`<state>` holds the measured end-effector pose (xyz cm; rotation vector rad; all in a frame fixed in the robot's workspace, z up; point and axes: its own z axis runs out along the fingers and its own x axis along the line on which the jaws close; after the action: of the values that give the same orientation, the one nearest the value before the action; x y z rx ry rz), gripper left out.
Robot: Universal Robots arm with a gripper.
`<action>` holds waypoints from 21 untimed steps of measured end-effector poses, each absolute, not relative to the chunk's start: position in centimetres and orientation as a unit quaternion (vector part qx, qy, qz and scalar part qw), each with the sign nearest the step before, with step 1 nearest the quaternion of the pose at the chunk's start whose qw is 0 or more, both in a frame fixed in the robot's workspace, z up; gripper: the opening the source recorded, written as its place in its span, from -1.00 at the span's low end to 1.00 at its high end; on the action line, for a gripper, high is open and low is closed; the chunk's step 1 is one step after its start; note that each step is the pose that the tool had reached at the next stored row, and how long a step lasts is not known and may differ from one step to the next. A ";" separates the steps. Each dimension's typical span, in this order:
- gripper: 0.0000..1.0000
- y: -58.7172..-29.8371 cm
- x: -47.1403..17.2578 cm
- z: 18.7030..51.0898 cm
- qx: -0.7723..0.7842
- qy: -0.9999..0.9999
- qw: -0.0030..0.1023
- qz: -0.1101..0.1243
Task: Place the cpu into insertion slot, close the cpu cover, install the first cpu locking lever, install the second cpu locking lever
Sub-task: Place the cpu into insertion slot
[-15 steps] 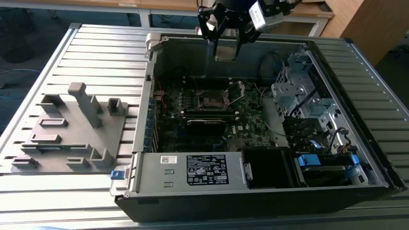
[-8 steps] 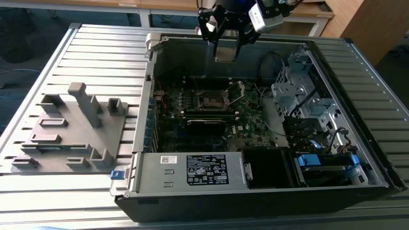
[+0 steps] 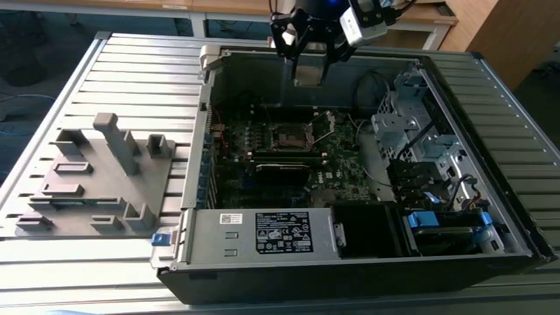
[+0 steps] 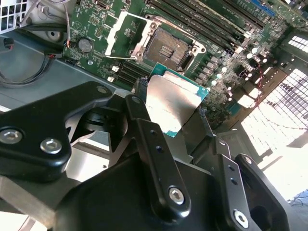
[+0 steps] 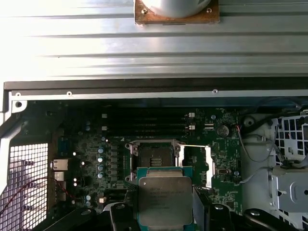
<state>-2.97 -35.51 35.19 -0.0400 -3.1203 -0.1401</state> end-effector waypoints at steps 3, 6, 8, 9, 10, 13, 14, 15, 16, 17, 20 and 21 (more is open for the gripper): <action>0.07 -35.5 -3.0 35.1 -0.013 -0.999 0.009 -0.045; 0.07 -35.5 -3.0 35.1 -0.013 -0.999 0.009 -0.045; 0.07 -35.5 -3.0 35.1 -0.013 -0.999 0.009 -0.045; 0.07 -35.5 -3.0 35.1 -0.013 -0.999 0.009 -0.045; 0.07 -35.5 -3.0 35.0 -0.013 -0.999 0.009 -0.045; 0.07 -35.5 -3.0 34.9 -0.013 -0.999 0.009 -0.045; 0.07 -35.5 -3.0 34.9 -0.013 -0.999 0.009 -0.045; 0.07 -35.5 -3.0 34.9 -0.013 -0.999 0.009 -0.045; 0.07 -35.5 -3.0 34.9 -0.013 -0.999 0.009 -0.045; 0.07 -35.5 -3.0 34.9 -0.013 -0.999 0.009 -0.045; 0.07 -35.5 -3.0 34.8 -0.013 -0.999 0.009 -0.045; 0.07 -35.5 -3.0 34.8 -0.013 -0.999 0.009 -0.045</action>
<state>-2.97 -35.51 34.79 -0.0399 -3.1204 -0.1404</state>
